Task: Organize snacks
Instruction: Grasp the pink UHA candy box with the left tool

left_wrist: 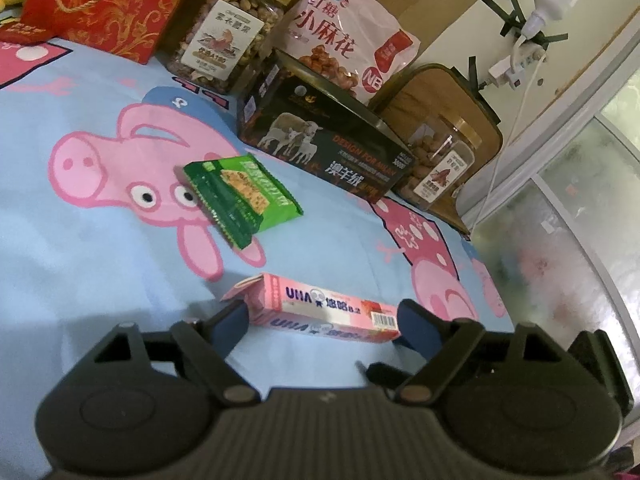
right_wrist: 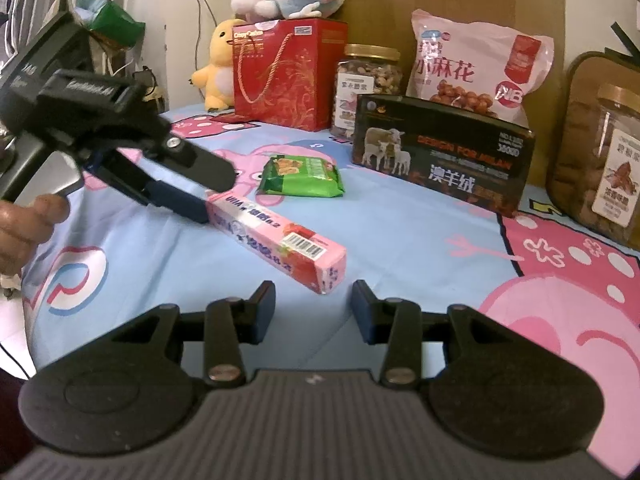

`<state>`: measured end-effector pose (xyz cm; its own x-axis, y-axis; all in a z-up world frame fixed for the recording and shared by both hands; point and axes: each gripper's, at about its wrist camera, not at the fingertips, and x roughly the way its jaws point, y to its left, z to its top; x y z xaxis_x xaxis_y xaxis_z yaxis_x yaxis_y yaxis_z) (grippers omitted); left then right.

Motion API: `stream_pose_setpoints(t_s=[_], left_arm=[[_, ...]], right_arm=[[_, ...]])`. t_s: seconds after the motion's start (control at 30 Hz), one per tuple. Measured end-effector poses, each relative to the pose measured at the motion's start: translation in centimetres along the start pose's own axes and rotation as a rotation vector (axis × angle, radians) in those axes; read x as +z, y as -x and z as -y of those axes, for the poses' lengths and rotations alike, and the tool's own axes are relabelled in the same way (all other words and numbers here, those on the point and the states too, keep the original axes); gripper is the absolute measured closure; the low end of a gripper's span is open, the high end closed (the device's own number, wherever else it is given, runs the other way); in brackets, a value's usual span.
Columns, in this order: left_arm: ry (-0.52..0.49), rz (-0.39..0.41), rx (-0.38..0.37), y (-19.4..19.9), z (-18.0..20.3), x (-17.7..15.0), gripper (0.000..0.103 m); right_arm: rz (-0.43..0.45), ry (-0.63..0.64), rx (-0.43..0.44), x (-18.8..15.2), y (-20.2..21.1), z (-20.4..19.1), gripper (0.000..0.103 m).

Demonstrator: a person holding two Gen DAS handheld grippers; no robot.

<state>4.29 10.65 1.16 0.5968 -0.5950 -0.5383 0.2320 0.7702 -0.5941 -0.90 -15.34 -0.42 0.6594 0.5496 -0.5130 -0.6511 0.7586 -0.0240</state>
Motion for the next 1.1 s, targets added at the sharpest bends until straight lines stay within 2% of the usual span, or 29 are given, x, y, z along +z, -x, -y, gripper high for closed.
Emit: stream_pose_setpoints(t_s=[0.1, 0.17, 0.27, 0.4, 0.5, 0.7, 0.87, 0.97, 1.1], left_arm=[[-0.008, 0.003, 0.011, -0.6, 0.3, 0.4, 0.012], [-0.020, 0.010, 0.028, -0.8, 0.6, 0.4, 0.013], [-0.059, 0.018, 0.056, -0.9, 1.1, 0.1, 0.017], [-0.048, 0.011, 0.038, -0.8, 0.7, 0.3, 0.017], [-0.038, 0.000, 0.017, -0.6, 0.5, 0.6, 0.018], [-0.008, 0.057, 0.009, 0.7, 0.1, 1.6, 0.016], [-0.015, 0.000, 0.001, -1.0, 0.3, 1.3, 0.018], [-0.063, 0.007, 0.045, -1.6, 0.9, 0.8, 0.018], [-0.075, 0.016, 0.056, -1.5, 1.0, 0.5, 0.020]], right_arm=[[-0.003, 0.004, 0.003, 0.2, -0.2, -0.3, 0.056], [-0.003, 0.004, -0.005, 0.3, -0.4, -0.5, 0.056], [0.000, 0.000, -0.013, 0.3, -0.4, -0.5, 0.060], [0.007, -0.051, -0.022, 0.3, -0.3, 0.4, 0.073], [0.012, -0.097, -0.020, 0.3, -0.2, 1.0, 0.073], [0.014, -0.096, -0.007, 0.2, -0.2, 1.0, 0.071], [0.008, -0.092, -0.002, 0.3, -0.3, 0.9, 0.069], [0.006, -0.074, -0.006, 0.3, -0.3, 0.6, 0.066], [0.004, -0.068, -0.009, 0.3, -0.4, 0.7, 0.066]])
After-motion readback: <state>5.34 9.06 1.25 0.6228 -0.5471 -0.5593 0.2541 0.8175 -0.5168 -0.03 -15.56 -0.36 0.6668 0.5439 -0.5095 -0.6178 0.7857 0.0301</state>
